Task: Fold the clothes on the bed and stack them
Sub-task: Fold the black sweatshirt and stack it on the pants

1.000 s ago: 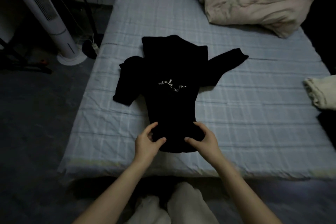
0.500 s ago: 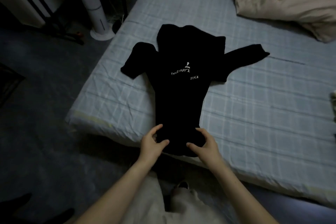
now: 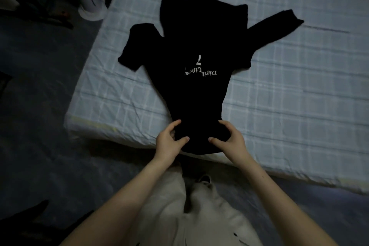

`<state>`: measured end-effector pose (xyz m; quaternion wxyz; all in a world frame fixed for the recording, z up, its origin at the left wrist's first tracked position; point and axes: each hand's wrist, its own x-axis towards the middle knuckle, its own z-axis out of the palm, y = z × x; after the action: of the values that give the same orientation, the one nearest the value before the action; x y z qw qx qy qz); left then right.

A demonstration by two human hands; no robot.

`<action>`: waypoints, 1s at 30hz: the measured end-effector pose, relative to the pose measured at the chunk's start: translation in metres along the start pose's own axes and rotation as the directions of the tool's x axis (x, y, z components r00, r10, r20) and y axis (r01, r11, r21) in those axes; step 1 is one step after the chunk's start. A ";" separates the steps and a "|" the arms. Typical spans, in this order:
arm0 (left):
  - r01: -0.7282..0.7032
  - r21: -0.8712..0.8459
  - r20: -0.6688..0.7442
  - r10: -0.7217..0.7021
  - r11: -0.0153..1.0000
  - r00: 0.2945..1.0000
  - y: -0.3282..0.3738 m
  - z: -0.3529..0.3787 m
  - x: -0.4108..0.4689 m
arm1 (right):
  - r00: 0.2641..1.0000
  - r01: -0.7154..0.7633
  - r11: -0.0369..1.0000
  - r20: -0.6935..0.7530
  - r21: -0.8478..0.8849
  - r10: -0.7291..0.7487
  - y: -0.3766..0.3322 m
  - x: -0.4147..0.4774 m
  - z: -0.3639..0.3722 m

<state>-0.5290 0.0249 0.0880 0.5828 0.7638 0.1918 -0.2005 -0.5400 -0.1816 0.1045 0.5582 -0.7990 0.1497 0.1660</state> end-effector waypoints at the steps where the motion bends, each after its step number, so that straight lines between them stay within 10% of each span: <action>1: 0.011 0.079 0.038 -0.014 0.997 0.999 0.000 -0.004 0.007 | 0.998 -0.046 0.997 0.045 -0.055 0.048 -0.002 0.005 -0.001; 7: -0.111 0.684 0.329 -0.170 0.721 0.929 0.022 -0.046 0.066 | 0.955 -0.207 0.908 0.124 -0.364 0.268 -0.029 0.046 -0.018; 13: -0.374 0.608 0.406 0.130 0.701 0.905 0.056 -0.041 0.169 | 0.973 -0.229 0.965 -0.037 -0.131 0.226 -0.034 0.123 -0.007; 21: -0.529 0.785 0.426 0.340 0.323 0.838 0.018 0.050 0.316 | 0.961 -0.002 0.815 -0.228 -0.579 -0.160 0.042 0.286 0.028; 30: -0.482 0.868 0.351 0.537 0.122 0.767 -0.077 0.095 0.376 | 0.907 -0.027 0.612 -0.277 -0.790 -0.318 0.153 0.348 0.050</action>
<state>-0.2591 -0.0257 -0.1964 0.0654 0.9733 -0.2161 -0.0425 -0.2967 -0.2039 -0.1909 0.1269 -0.9864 0.1042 0.0045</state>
